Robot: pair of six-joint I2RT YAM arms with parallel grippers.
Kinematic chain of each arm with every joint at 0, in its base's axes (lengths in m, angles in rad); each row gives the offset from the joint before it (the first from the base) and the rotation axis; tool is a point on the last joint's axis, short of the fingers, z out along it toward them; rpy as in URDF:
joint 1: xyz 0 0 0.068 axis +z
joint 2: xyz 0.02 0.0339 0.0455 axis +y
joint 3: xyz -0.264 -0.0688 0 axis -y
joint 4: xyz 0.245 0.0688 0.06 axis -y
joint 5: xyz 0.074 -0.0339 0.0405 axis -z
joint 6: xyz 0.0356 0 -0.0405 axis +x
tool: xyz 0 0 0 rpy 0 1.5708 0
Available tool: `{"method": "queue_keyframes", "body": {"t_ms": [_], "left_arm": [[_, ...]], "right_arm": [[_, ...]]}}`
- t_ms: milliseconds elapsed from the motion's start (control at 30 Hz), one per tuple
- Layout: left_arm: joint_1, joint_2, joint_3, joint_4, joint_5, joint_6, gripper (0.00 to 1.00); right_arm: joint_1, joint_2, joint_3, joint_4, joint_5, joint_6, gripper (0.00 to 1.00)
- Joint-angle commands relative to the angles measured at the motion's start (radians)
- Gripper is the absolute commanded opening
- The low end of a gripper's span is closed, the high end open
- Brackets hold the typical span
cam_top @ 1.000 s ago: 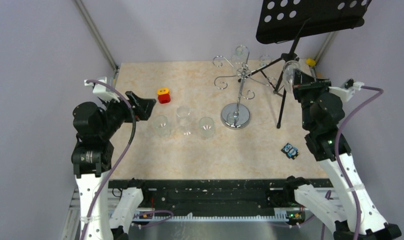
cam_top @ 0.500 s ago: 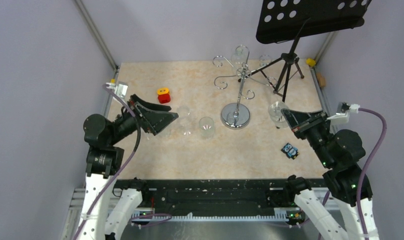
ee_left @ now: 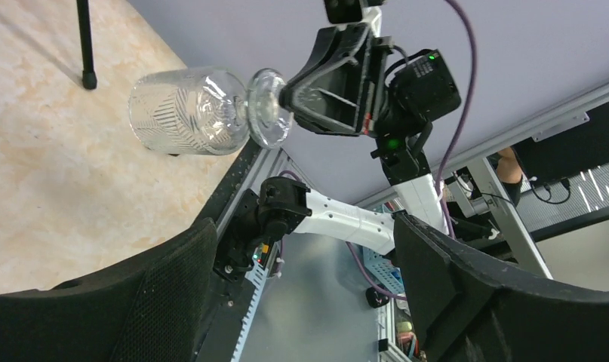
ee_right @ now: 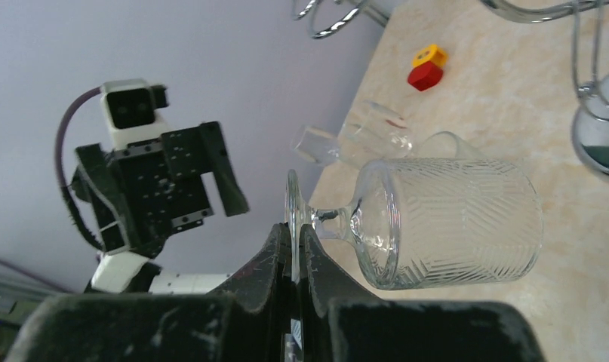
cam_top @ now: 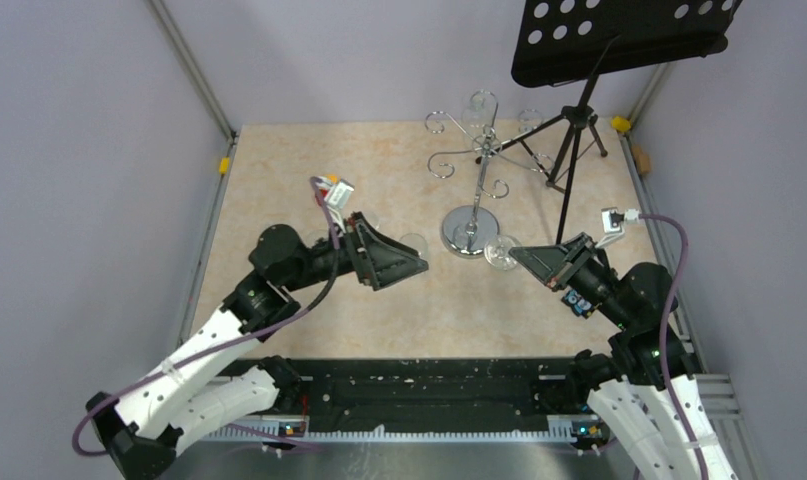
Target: Take the wine glass off the wine glass rack
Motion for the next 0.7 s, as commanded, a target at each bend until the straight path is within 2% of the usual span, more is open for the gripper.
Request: {"method": "queue_keyframes", "body": {"t_ms": [0, 67, 233, 367, 667], "left_arm": [[-0.125, 0.097, 0.037, 0.130, -0.195, 0.019, 0.89], [-0.161, 0.150, 0.073, 0.106, -0.244, 0.044, 0.85], [-0.187, 0.236, 0.133, 0.130, -0.268, 0.020, 0.62], [-0.191, 0.259, 0.145, 0.151, -0.272, 0.001, 0.48], [-0.194, 0.303, 0.164, 0.162, -0.229, -0.045, 0.37]], "right_arm": [[0.003, -0.014, -0.012, 0.311, -0.132, 0.067, 0.00], [0.005, -0.003, -0.016, 0.329, -0.156, 0.076, 0.00], [0.005, 0.005, -0.012, 0.333, -0.182, 0.076, 0.00], [0.005, 0.015, -0.011, 0.328, -0.194, 0.071, 0.00], [0.006, 0.043, -0.022, 0.348, -0.212, 0.060, 0.00]]}}
